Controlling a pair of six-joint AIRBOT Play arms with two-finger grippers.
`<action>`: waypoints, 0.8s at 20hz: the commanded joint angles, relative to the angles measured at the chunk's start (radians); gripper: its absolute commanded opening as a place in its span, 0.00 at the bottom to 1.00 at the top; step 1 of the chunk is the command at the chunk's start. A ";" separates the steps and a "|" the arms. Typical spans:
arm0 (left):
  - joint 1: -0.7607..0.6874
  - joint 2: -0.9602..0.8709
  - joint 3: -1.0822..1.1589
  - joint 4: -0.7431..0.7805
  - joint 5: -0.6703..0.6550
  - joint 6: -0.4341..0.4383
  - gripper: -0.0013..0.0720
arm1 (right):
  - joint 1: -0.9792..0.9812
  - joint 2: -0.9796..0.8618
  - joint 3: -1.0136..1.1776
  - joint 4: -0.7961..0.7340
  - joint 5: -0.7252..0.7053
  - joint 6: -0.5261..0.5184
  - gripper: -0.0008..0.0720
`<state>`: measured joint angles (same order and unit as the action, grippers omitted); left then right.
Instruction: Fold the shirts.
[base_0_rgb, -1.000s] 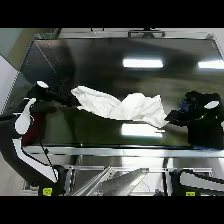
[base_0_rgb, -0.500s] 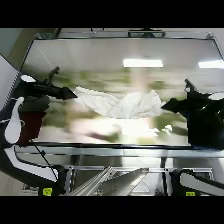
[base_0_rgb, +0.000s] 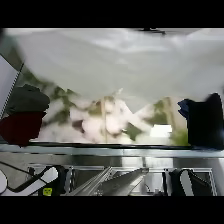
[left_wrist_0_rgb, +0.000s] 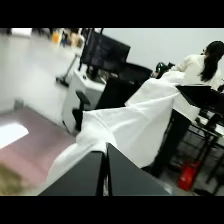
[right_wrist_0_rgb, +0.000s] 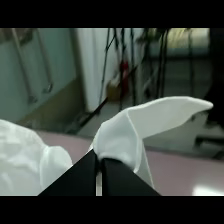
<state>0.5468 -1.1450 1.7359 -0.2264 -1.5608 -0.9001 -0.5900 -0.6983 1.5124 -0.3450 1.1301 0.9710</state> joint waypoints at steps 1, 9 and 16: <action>0.182 0.133 0.099 -0.108 0.077 -0.027 0.04 | -0.107 0.091 0.155 0.010 -0.098 -0.006 0.04; -0.153 -0.002 -0.085 0.445 0.209 -0.046 0.04 | 0.032 -0.257 0.146 0.069 0.116 -0.048 0.04; -0.335 -0.480 -0.105 0.779 0.514 -0.045 0.04 | 0.429 -0.822 0.141 -0.342 -0.135 0.022 0.04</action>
<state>0.2493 -1.4403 1.6077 0.4389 -1.1545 -0.9455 -0.2691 -1.3022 1.6421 -0.5713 1.1225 0.9581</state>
